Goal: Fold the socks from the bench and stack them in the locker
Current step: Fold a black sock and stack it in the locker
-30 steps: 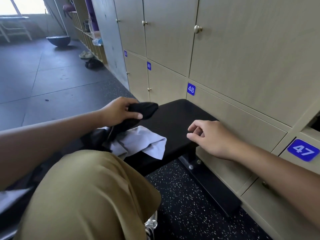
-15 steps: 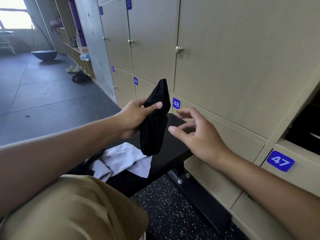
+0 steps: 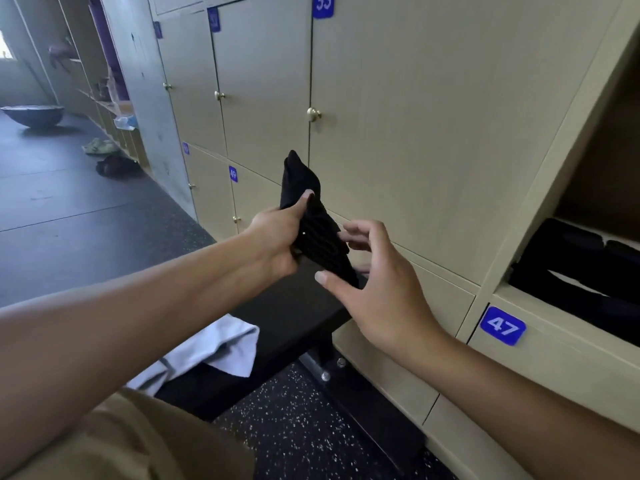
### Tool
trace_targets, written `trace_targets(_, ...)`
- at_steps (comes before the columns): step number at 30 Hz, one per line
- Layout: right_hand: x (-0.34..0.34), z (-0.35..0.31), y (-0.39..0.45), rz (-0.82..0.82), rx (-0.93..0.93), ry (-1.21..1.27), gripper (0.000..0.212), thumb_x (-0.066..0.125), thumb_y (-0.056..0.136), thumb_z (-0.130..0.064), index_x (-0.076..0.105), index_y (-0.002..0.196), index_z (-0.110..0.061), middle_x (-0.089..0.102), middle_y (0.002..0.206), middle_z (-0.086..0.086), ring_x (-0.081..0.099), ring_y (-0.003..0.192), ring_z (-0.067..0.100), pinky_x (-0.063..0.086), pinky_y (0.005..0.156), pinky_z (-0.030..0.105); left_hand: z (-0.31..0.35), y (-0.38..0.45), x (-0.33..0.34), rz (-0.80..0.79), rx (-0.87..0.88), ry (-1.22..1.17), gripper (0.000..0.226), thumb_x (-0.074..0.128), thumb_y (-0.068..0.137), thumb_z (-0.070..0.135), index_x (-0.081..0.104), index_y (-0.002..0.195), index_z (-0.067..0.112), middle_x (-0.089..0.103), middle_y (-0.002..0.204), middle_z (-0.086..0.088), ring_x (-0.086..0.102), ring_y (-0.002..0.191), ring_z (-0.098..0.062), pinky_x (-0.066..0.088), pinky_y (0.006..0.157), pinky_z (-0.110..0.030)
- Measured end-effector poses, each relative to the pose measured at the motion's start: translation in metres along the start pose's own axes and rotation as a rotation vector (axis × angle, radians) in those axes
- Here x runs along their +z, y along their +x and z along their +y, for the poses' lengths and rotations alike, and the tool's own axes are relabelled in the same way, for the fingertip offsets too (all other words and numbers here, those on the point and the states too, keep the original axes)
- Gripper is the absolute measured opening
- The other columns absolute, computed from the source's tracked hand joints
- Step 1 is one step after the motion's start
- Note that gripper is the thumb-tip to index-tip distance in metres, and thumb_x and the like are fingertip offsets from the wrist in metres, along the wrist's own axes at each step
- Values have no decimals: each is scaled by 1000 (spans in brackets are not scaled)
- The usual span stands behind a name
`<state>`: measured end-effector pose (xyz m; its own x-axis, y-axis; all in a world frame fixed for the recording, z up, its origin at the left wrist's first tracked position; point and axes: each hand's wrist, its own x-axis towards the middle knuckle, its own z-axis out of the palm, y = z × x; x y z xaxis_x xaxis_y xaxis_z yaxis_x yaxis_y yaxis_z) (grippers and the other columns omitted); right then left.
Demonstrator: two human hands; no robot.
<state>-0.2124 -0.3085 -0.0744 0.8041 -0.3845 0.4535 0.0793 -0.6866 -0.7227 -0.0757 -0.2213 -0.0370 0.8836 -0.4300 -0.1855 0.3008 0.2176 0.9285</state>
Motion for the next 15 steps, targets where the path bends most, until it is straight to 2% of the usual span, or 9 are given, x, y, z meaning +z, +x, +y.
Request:
trace_targets(2, -9, 2, 0, 54, -9, -15, 29, 78, 87, -31, 60, 109, -32, 67, 106, -20, 66, 93, 5, 55, 86, 34, -2, -1, 3, -22, -13, 43, 35, 69, 95, 42, 68, 115, 13, 74, 95, -6, 73, 74, -21, 62, 77, -40)
trace_targets(3, -14, 4, 0, 73, -17, -34, 19, 77, 88, -29, 63, 100, -31, 69, 97, -20, 67, 84, 4, 55, 79, 31, -2, -1, 4, -34, -15, 64, 34, 68, 95, 44, 68, 115, 16, 74, 97, -4, 72, 76, -21, 60, 77, -39)
trace_targets(6, -29, 7, -3, 93, -12, -60, 16, 76, 90, -26, 63, 86, -35, 70, 84, -22, 67, 76, 3, 53, 70, 25, -3, -5, 5, -85, -19, 43, 37, 69, 95, 45, 68, 121, 18, 76, 102, -4, 72, 72, -18, 56, 58, -27)
trace_targets(8, -38, 10, -5, 106, 3, -25, 11, 75, 91, -24, 66, 89, -29, 72, 84, -19, 69, 76, 2, 54, 70, 24, -2, -7, 6, -104, -4, 17, 37, 69, 95, 41, 68, 122, 15, 75, 97, -4, 72, 67, -17, 57, 56, -26)
trace_targets(9, -42, 11, -5, 117, 12, 6, 7, 75, 91, -23, 68, 92, -25, 73, 86, -18, 69, 78, 1, 56, 72, 23, -2, -7, 6, -110, 11, 20, 37, 69, 96, 40, 68, 122, 14, 75, 97, -5, 71, 73, -19, 58, 62, -29)
trace_targets(12, -57, 14, -6, 156, 34, 114, 4, 72, 93, -19, 69, 95, -19, 76, 90, -13, 72, 87, 3, 57, 80, 21, -1, -6, 5, -110, 48, 38, 41, 68, 96, 40, 66, 125, 11, 74, 119, -12, 69, 102, -32, 56, 98, -45)
trace_targets(13, -63, 14, -6, 162, 39, 149, 3, 71, 93, -19, 68, 96, -18, 76, 91, -11, 72, 89, 5, 57, 83, 23, 0, -5, 4, -109, 55, 47, 41, 68, 96, 40, 66, 126, 11, 74, 122, -12, 71, 109, -34, 55, 102, -47)
trace_targets(15, -73, 13, -7, 175, 52, 214, 5, 68, 95, -17, 67, 98, -14, 76, 93, -7, 73, 91, 7, 58, 84, 24, 2, -5, 3, -123, 50, 54, 42, 68, 96, 41, 66, 126, 12, 74, 122, -12, 73, 106, -31, 56, 100, -47)
